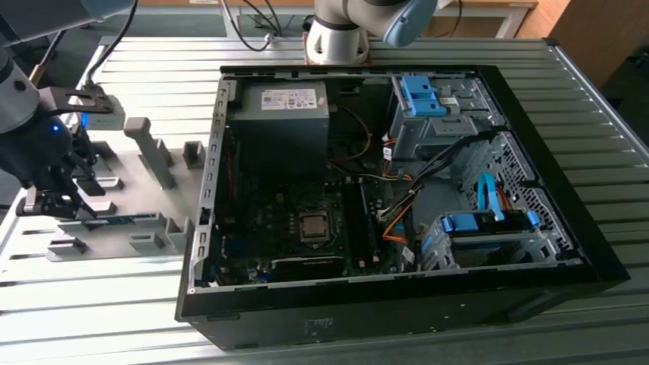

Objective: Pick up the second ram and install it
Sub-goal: 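Pick up the second ram and move it above second insertion slot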

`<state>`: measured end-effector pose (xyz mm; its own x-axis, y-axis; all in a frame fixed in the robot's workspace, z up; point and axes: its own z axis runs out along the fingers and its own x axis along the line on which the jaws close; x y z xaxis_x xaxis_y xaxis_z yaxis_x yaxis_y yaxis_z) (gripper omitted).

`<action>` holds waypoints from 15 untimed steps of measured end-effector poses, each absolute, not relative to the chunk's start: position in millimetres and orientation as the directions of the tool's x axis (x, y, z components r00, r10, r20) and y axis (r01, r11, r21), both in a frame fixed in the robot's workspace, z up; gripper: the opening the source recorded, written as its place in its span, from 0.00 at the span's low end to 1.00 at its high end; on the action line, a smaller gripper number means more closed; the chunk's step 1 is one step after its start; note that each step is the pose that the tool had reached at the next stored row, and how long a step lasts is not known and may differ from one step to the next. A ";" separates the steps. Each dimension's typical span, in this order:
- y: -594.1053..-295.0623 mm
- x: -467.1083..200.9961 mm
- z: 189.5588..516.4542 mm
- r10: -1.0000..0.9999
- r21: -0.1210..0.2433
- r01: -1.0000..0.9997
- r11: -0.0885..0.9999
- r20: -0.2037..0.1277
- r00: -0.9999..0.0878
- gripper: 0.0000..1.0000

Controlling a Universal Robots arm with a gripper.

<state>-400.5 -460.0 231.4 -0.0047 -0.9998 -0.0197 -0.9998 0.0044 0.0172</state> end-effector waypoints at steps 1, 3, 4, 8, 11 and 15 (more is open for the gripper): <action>-459.9 -400.5 230.6 -1.000 0.017 -1.000 0.004 -0.020 -0.005 0.45; -459.9 -400.5 227.2 -1.000 0.017 -1.000 0.004 -0.020 -0.005 0.45; -460.0 -400.5 225.3 -1.000 0.017 -1.000 0.004 -0.020 -0.005 0.45; -460.3 -400.5 218.2 -1.000 0.017 -1.000 0.004 -0.020 -0.005 0.45; -460.5 -400.5 213.1 -1.000 0.017 -1.000 0.004 -0.020 -0.005 0.45; -460.6 -400.5 208.9 -1.000 0.017 -1.000 0.004 -0.020 -0.005 0.45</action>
